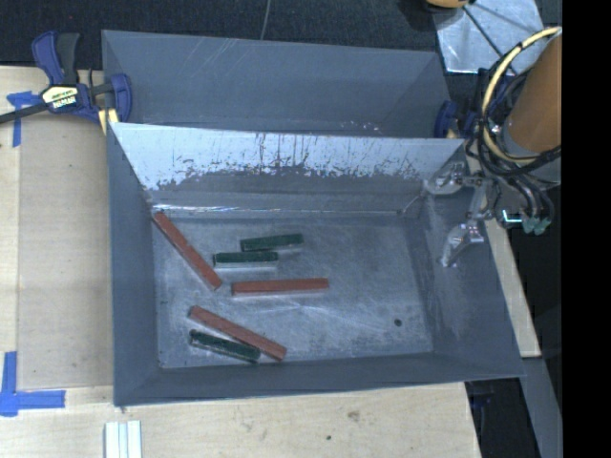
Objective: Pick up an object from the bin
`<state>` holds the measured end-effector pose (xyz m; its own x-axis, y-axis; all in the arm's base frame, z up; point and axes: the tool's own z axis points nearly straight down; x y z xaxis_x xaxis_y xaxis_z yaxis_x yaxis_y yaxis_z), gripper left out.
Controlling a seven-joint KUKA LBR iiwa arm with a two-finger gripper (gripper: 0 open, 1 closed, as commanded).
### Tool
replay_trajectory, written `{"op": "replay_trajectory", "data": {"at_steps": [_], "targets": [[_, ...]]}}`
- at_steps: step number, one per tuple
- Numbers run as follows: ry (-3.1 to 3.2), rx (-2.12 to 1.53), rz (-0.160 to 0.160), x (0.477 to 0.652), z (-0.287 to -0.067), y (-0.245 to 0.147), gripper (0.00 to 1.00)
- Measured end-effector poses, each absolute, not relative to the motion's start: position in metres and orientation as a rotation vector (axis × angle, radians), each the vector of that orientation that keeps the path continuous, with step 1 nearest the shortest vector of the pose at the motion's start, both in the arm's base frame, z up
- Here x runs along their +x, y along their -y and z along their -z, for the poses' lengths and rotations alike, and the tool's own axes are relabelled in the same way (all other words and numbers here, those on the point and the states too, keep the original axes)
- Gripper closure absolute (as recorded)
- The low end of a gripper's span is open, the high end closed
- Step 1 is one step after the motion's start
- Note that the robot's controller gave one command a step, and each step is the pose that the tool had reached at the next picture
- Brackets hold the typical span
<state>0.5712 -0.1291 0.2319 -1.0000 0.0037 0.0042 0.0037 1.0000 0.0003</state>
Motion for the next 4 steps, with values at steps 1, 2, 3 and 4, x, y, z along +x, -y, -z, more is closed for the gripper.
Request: {"op": "replay_trajectory", "data": {"at_steps": [1, 2, 3, 4], "targets": [[3.146, -0.001, -0.002, 0.573, -0.236, 0.129, 0.00], [3.150, 0.085, -0.005, 0.560, -0.201, 0.111, 0.00], [3.144, 0.168, -0.002, 0.555, -0.141, 0.091, 0.00], [3.137, 0.143, 0.000, 0.533, -0.113, 0.041, 0.00]]}}
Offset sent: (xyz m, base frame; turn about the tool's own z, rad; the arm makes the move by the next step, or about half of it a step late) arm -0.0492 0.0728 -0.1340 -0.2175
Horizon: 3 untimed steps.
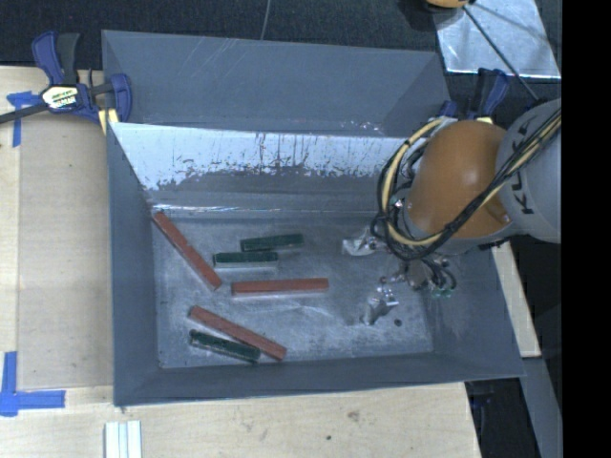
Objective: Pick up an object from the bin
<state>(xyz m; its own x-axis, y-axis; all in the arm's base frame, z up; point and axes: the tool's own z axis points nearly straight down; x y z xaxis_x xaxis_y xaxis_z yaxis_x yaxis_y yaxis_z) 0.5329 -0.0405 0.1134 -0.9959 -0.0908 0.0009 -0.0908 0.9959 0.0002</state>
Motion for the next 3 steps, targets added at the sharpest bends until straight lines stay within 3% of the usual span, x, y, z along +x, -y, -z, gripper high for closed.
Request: {"op": "replay_trajectory", "data": {"at_steps": [1, 2, 3], "targets": [[3.166, 0.171, -0.002, 0.587, -0.077, 0.025, 1.00], [3.166, 0.172, -0.002, 0.587, -0.077, 0.025, 1.00], [3.137, 0.175, 0.000, 0.576, -0.126, 0.023, 1.00]]}}
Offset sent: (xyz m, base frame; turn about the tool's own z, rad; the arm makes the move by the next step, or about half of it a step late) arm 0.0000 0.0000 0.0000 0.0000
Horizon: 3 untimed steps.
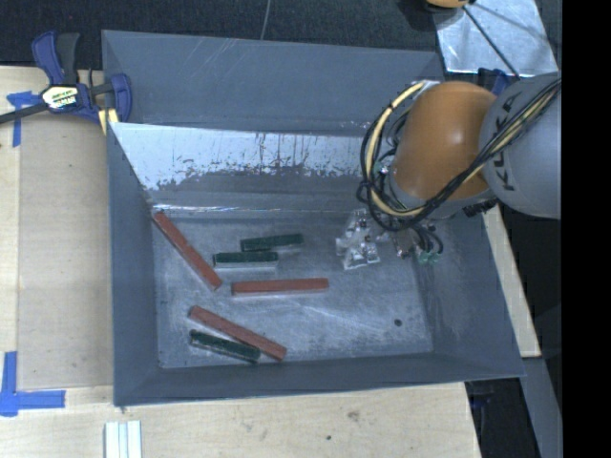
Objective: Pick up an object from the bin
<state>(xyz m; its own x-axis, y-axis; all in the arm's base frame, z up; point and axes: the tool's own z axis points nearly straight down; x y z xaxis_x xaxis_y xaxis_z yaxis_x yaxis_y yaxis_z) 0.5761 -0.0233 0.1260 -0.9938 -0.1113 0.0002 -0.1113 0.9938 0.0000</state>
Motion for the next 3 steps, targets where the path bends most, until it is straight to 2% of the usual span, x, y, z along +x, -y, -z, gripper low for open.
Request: {"op": "replay_trajectory", "data": {"at_steps": [1, 2, 3], "targets": [[3.142, 0.184, -0.002, 0.578, -0.173, 0.023, 1.00], [3.132, 0.269, -0.001, 0.572, -0.130, 0.019, 0.00], [3.133, 0.270, -0.001, 0.573, -0.131, 0.019, 0.00]]}}
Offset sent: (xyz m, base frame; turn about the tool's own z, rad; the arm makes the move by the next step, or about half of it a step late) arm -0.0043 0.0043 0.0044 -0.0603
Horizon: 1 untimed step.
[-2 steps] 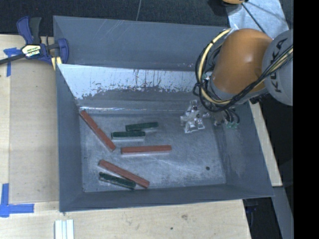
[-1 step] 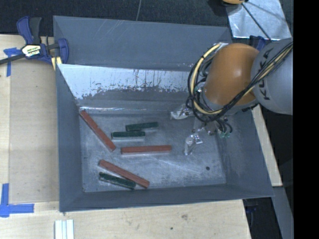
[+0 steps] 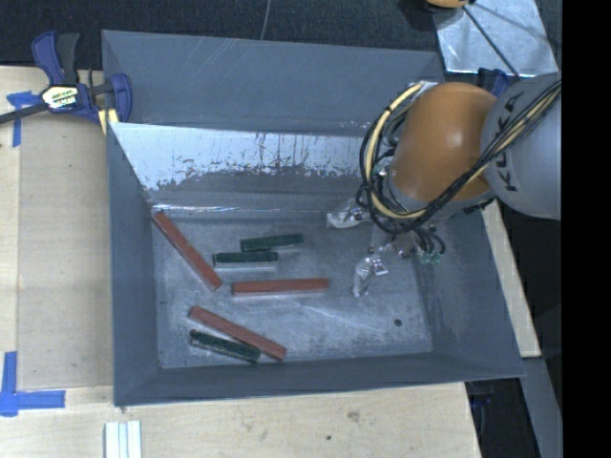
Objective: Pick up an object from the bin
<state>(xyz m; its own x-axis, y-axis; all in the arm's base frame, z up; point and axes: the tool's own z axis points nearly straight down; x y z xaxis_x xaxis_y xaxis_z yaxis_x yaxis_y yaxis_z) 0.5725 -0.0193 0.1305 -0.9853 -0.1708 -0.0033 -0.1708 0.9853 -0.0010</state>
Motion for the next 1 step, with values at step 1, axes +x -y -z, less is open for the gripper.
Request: {"op": "replay_trajectory", "data": {"at_steps": [1], "targets": [[-3.060, -0.598, 0.001, 0.5768, -0.0795, -0.0369, 1.00]]}}
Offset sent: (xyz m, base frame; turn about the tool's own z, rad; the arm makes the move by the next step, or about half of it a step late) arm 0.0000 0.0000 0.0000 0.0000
